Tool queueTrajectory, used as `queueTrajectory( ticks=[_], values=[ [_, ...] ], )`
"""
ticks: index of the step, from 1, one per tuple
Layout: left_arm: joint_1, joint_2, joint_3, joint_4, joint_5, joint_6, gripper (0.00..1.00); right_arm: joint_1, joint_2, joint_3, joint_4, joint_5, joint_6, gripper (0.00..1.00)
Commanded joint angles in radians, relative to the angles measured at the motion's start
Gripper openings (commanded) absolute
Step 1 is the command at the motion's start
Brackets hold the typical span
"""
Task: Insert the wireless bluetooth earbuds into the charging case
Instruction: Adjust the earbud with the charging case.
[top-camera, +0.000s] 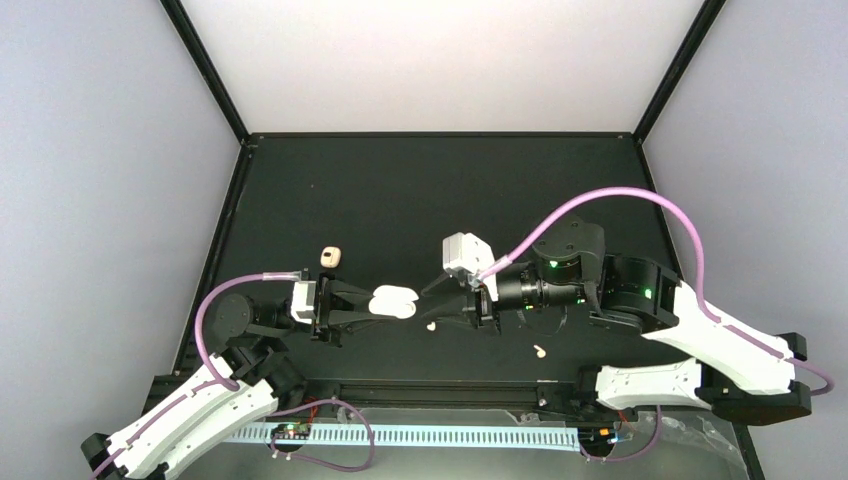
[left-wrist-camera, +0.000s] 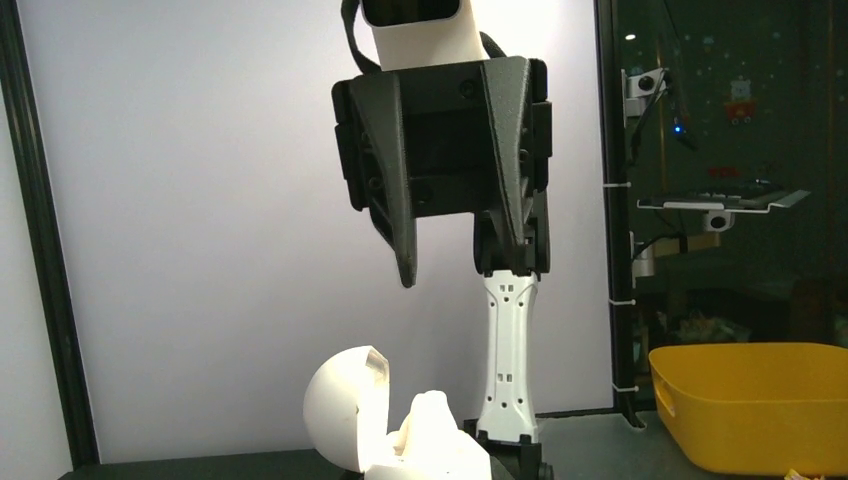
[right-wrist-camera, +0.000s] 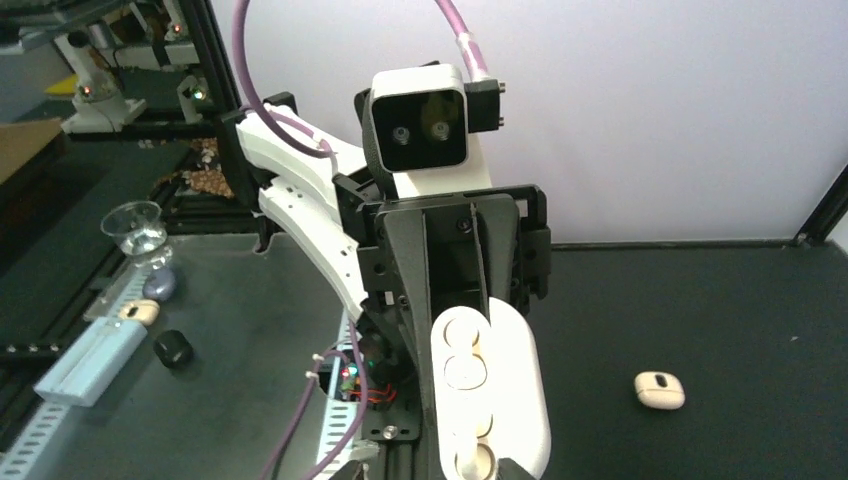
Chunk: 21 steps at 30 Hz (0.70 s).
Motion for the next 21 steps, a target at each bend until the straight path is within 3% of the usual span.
queueTrajectory(
  ticks=[1,7,21],
  values=[
    [-0.001,0.003,0.043,0.004,-0.015,0.022,0.02,0.005,0.005,0.011,0.013,-0.018,-0.006,0.26],
    [0.000,0.011,0.046,0.004,-0.015,0.022,0.02,0.007,0.023,0.015,-0.003,-0.077,-0.017,0.11],
    [0.000,0.011,0.052,0.008,-0.009,0.019,0.01,0.006,0.076,0.007,-0.008,-0.006,-0.022,0.11]
  ],
)
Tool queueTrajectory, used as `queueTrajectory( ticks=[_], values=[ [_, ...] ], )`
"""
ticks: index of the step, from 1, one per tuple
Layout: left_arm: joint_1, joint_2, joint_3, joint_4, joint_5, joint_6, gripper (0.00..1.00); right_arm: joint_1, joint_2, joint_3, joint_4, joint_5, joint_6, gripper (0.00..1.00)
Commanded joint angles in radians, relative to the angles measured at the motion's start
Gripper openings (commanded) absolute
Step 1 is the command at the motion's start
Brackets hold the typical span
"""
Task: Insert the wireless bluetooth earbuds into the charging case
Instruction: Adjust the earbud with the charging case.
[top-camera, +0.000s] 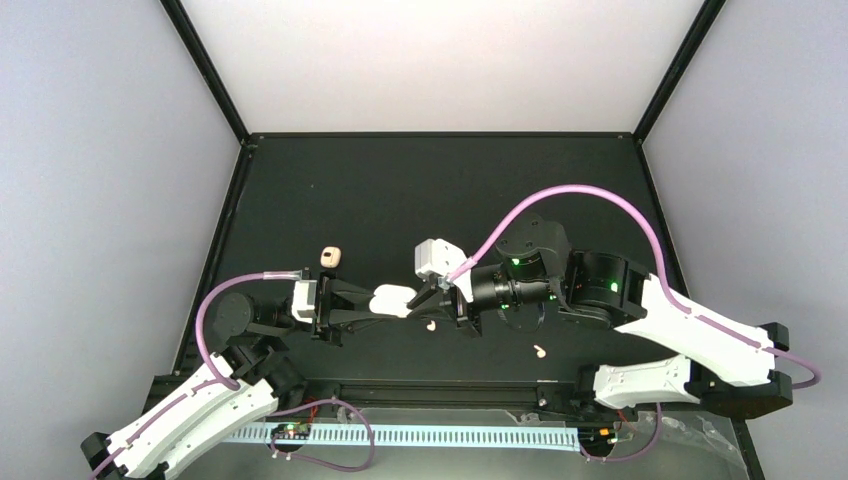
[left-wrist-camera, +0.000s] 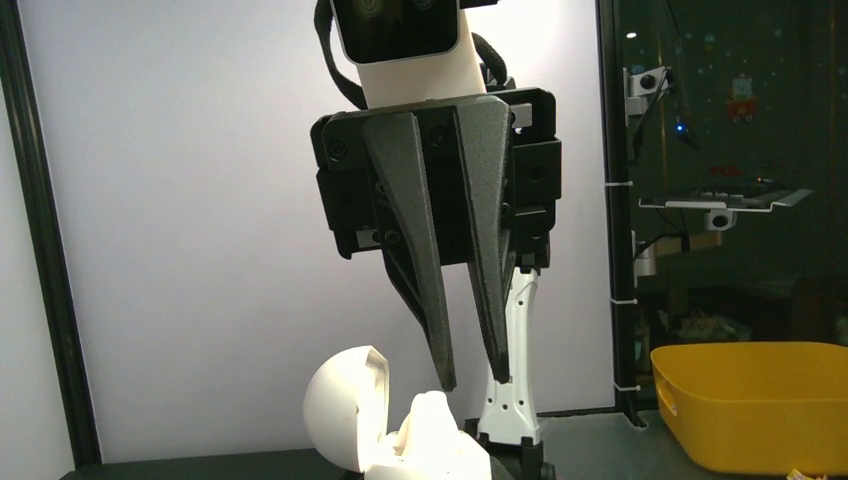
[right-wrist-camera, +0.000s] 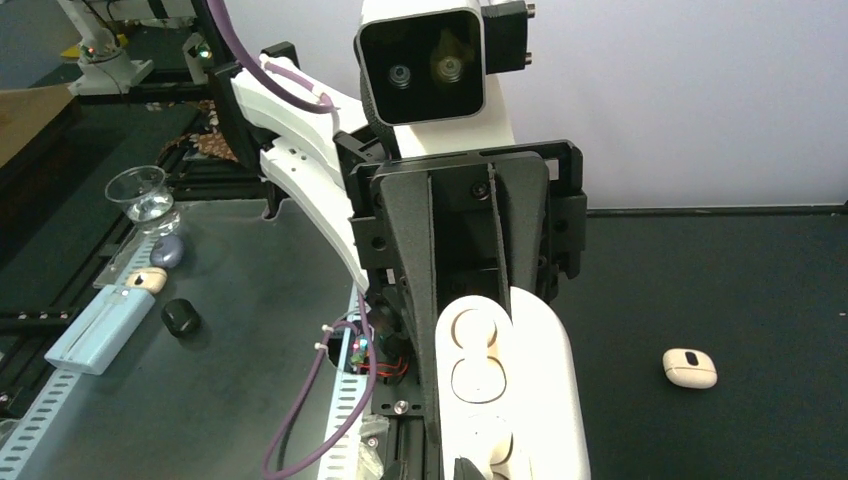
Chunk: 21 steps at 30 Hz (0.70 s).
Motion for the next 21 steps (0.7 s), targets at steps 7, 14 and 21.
queueTrajectory(
  ticks=[7,14,21],
  values=[
    [-0.001,0.005,0.048,0.017,-0.007,0.006,0.02,0.004,0.012,0.004,-0.001,0.067,-0.018,0.11],
    [0.000,0.006,0.049,0.022,-0.008,0.005,0.02,0.005,0.023,0.004,-0.010,0.114,-0.009,0.15],
    [-0.001,0.008,0.050,0.024,-0.007,0.003,0.01,0.004,0.023,0.000,-0.005,0.143,-0.001,0.19]
  ],
)
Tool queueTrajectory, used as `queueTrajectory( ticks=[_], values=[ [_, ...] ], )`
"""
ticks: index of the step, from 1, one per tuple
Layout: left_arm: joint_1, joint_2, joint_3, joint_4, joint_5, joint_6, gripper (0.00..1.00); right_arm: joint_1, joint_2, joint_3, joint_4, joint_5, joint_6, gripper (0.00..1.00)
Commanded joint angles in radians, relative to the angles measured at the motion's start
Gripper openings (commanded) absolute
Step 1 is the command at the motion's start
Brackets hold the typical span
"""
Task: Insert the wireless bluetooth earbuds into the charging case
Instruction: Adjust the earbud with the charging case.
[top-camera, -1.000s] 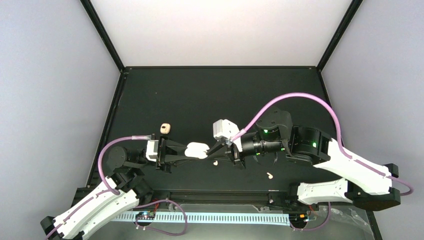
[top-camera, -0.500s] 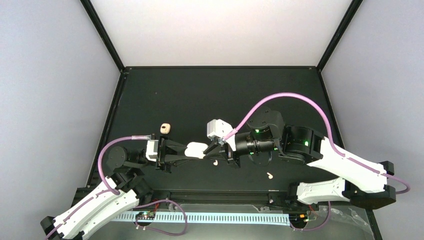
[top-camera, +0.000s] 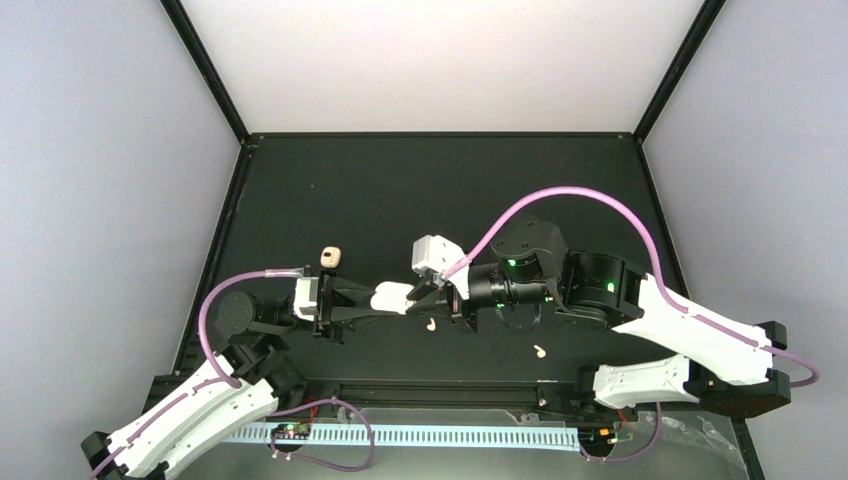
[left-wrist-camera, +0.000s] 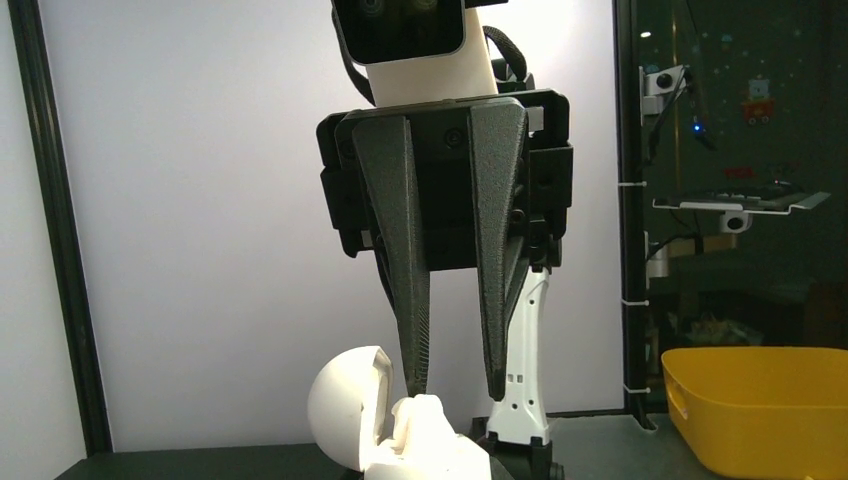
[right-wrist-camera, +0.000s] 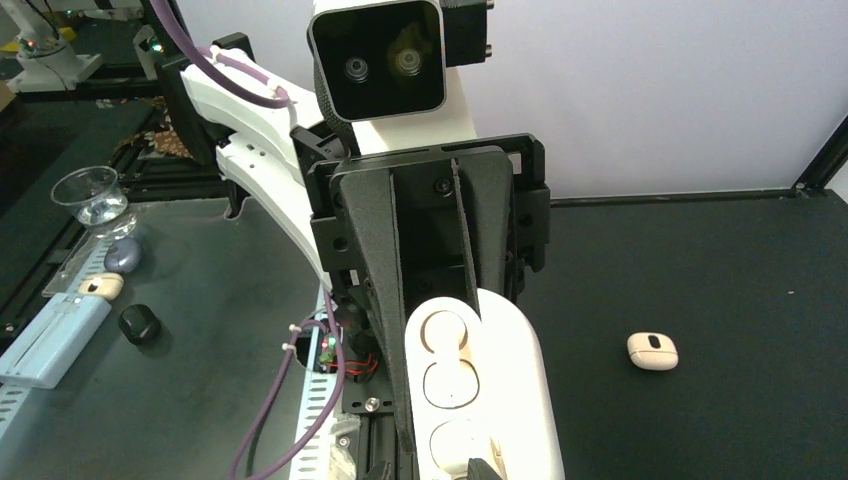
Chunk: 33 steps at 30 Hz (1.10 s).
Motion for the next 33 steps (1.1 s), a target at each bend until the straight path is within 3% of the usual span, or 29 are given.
queueTrajectory(
  ticks=[1,21,25,31,33],
  values=[
    [-0.001,0.001,0.050,0.027,0.010,0.003,0.02,0.003,0.009,-0.001,-0.004,0.061,-0.002,0.19],
    [0.000,0.003,0.041,0.009,0.008,0.011,0.01,0.001,-0.090,0.005,0.058,0.040,0.015,0.30],
    [-0.002,0.000,0.041,0.010,0.011,0.008,0.02,0.001,-0.107,0.019,0.065,0.105,0.011,0.36],
    [-0.001,0.000,0.039,0.050,0.049,-0.021,0.02,-0.015,-0.069,0.023,0.069,0.410,0.064,0.44],
    [-0.002,0.003,0.039,0.071,0.066,-0.039,0.01,-0.026,-0.040,0.039,0.050,0.448,0.077,0.45]
  ],
)
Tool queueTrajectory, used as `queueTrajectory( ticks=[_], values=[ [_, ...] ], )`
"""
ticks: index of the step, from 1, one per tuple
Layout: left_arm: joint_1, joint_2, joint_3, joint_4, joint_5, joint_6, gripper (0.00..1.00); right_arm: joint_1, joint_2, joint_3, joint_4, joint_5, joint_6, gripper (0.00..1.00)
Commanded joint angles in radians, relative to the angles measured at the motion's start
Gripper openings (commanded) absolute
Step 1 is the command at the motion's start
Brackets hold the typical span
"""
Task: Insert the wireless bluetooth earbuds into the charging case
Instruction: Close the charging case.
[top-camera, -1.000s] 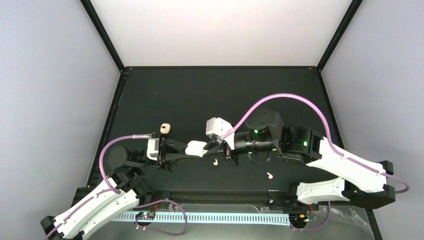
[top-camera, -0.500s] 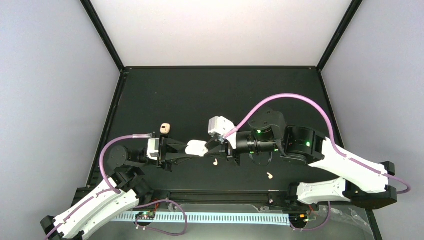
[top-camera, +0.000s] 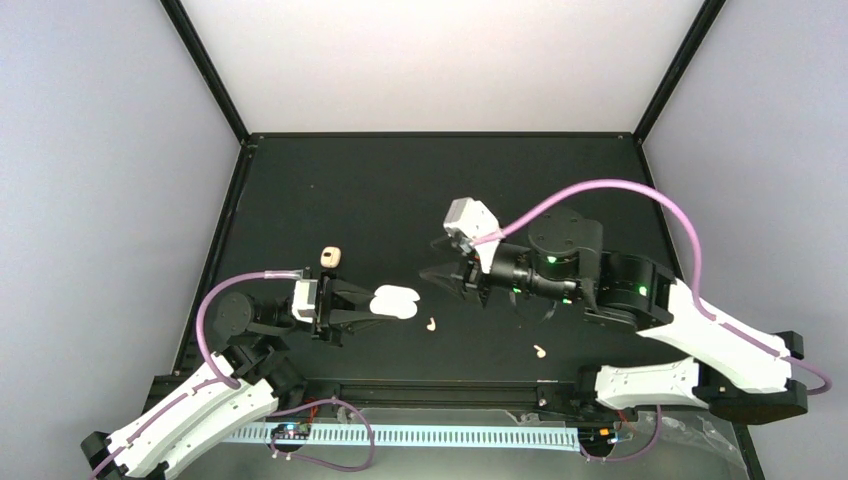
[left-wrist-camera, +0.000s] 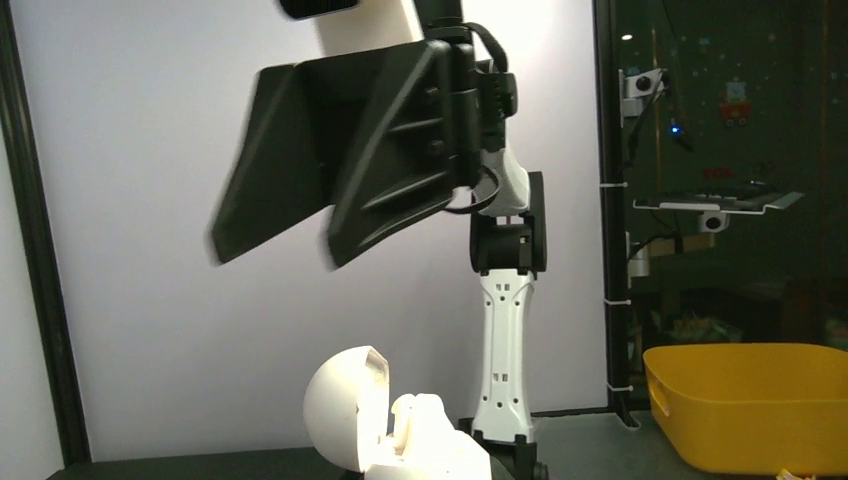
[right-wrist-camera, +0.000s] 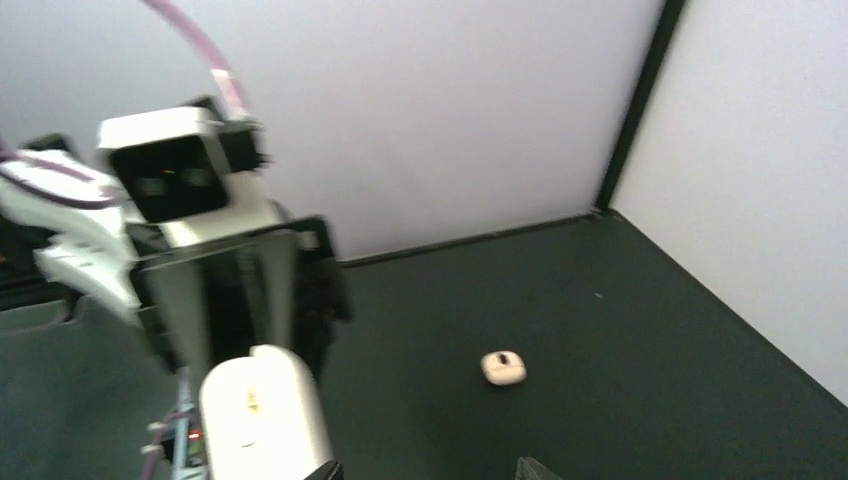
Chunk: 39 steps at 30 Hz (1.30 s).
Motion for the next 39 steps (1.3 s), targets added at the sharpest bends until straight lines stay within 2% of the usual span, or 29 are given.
queueTrajectory(
  ticks=[1,6,17,24,31,39],
  values=[
    [-0.002,0.004,0.040,0.076,0.058,-0.041,0.02,-0.020,0.060,0.042,-0.020,0.188,0.045,0.45],
    [-0.001,0.005,0.047,0.086,0.071,-0.055,0.02,-0.032,0.118,0.082,-0.076,0.172,0.048,0.47],
    [-0.002,0.030,0.054,0.068,0.016,-0.035,0.02,-0.032,0.156,0.118,-0.146,-0.124,-0.009,0.49],
    [-0.002,0.047,0.066,0.037,-0.024,-0.031,0.01,-0.029,0.146,0.107,-0.139,-0.150,-0.020,0.49],
    [-0.001,0.058,0.070,0.030,-0.054,-0.045,0.02,-0.006,0.150,0.104,-0.140,-0.053,-0.033,0.49],
    [-0.002,0.066,0.065,0.028,-0.166,-0.080,0.02,0.093,0.178,0.083,-0.107,0.263,-0.035,0.50]
  ],
)
